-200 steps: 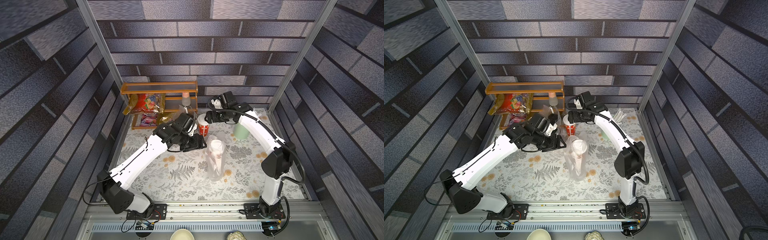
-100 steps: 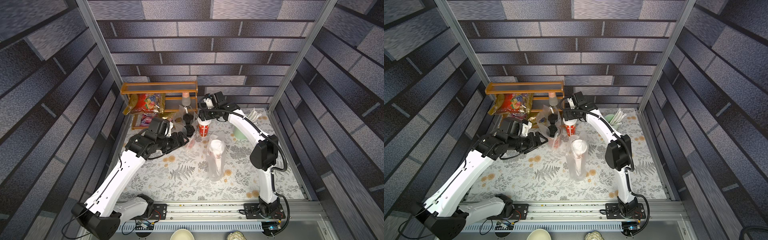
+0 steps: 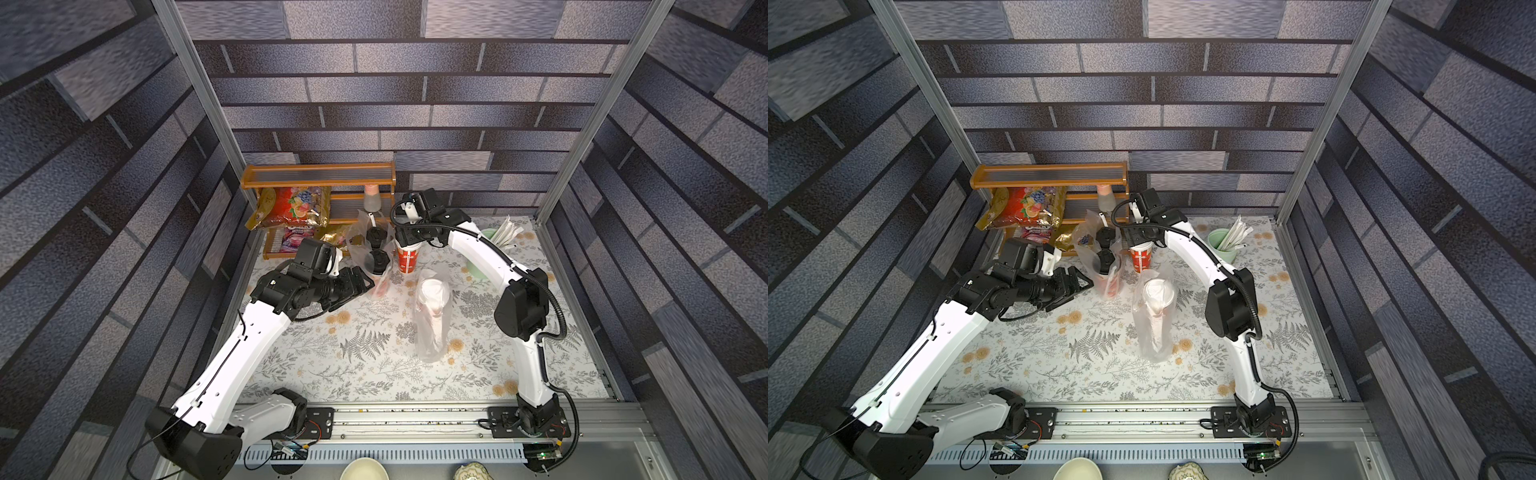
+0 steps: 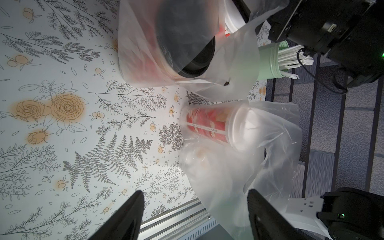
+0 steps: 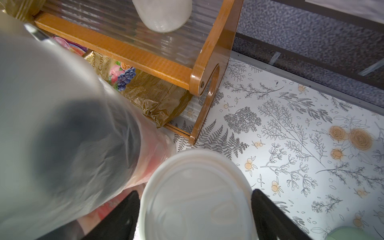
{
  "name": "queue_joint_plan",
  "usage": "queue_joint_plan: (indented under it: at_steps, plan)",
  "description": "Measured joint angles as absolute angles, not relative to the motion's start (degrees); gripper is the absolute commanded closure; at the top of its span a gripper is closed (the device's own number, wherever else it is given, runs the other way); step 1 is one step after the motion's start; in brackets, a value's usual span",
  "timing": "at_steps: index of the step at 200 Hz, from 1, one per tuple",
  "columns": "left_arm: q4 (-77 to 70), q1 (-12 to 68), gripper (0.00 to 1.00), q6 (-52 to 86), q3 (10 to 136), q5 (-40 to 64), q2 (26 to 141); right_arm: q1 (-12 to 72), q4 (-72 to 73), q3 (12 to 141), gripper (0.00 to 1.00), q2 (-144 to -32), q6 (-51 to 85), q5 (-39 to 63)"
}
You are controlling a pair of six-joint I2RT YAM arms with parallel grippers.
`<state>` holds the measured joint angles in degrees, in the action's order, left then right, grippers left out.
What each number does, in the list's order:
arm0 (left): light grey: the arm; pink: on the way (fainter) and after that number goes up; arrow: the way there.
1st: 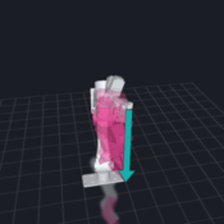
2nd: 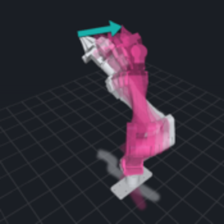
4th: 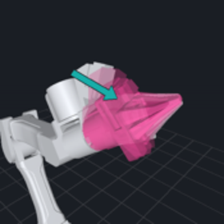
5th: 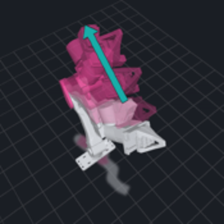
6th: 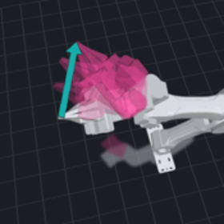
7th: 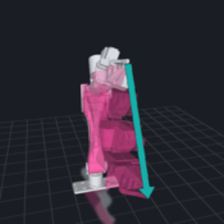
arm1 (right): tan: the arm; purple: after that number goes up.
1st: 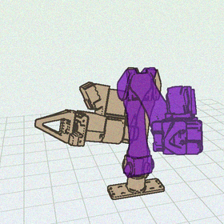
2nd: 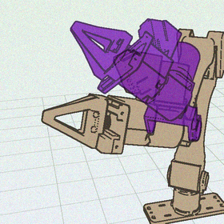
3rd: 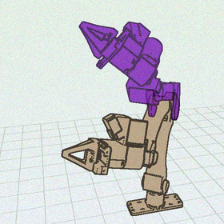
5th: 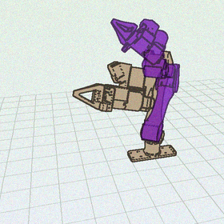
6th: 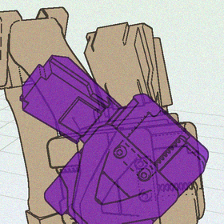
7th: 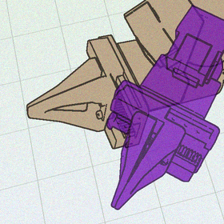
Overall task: Pack milk tea into plastic carrier bags
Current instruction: Pick up the milk tea cup at the center of the board.
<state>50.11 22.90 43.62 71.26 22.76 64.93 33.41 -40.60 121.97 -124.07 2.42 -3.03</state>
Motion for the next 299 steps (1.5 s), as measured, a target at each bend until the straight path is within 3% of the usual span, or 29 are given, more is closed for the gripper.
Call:
queue_joint_plan:
  at_steps: [60, 79, 111, 193, 299]
  plan:
    - [50.11, 22.39, 0.20, 43.62, 70.89, 23.57, 64.90, 33.91, -39.09, 120.75, 0.27, -124.07, 1.23, -5.23]
    - [50.11, 22.39, 0.20, 43.62, 70.89, 23.66, 64.86, 34.02, -38.72, 120.57, 0.24, -124.07, 1.15, -5.63]
    - [50.09, 22.39, 0.20, 43.62, 70.85, 23.77, 64.58, 34.41, -38.26, 120.33, 0.31, -124.07, 1.19, -6.20]
    - [48.47, 26.44, 0.20, 43.44, 72.58, 24.40, 66.83, 34.76, -42.70, 120.88, 0.35, -121.82, 2.61, -10.20]
    - [51.59, 40.99, 0.20, 36.62, 89.91, 24.14, 80.51, 34.76, -57.34, 123.26, 0.39, -94.74, 8.73, -15.64]
